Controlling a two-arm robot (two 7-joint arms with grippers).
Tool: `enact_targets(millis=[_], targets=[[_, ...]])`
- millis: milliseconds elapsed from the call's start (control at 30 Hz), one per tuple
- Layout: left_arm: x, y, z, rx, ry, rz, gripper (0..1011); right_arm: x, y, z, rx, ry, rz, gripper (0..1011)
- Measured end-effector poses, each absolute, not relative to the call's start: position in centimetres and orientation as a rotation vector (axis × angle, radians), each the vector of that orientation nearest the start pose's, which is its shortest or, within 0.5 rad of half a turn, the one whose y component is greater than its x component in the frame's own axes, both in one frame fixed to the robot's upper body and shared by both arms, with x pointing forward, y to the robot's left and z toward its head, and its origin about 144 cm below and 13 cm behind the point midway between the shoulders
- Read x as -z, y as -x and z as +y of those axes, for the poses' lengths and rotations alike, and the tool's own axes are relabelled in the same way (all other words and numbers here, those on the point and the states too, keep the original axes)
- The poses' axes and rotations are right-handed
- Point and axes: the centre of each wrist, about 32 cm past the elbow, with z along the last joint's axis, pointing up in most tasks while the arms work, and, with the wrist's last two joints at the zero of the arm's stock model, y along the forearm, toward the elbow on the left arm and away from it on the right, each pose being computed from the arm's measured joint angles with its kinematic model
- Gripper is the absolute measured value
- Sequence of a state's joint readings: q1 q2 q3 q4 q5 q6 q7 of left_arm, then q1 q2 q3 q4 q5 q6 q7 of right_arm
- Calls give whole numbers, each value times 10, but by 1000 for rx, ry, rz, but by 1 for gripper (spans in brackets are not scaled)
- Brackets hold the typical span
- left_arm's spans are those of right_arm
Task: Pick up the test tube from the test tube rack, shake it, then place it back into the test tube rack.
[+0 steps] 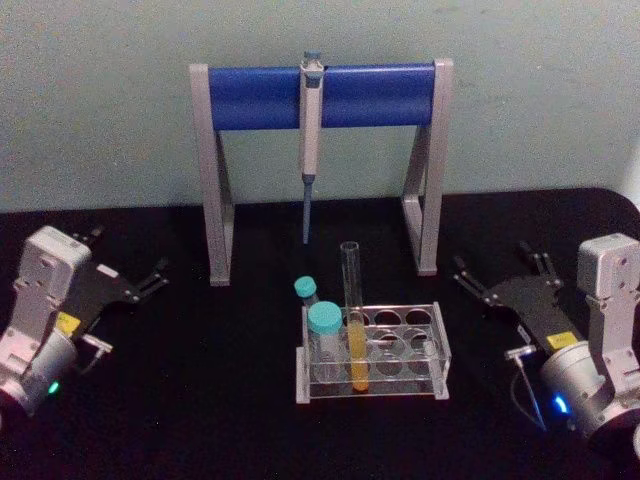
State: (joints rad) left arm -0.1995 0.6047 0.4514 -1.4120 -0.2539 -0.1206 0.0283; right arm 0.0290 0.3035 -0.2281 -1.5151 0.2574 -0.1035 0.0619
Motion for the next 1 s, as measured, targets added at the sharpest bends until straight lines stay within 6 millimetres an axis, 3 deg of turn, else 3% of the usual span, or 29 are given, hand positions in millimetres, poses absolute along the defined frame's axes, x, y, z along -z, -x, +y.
enact_targets(millis=[467, 1000], targets=[[-1140, -489, 310, -1248, -304, -285, 1001, -1102, -460, -250, 1339, 94, 51, 1000], [-1140, -489, 310, -1248, -304, -285, 1001, -1098, -460, -249, 1334, 113, 66, 1000]])
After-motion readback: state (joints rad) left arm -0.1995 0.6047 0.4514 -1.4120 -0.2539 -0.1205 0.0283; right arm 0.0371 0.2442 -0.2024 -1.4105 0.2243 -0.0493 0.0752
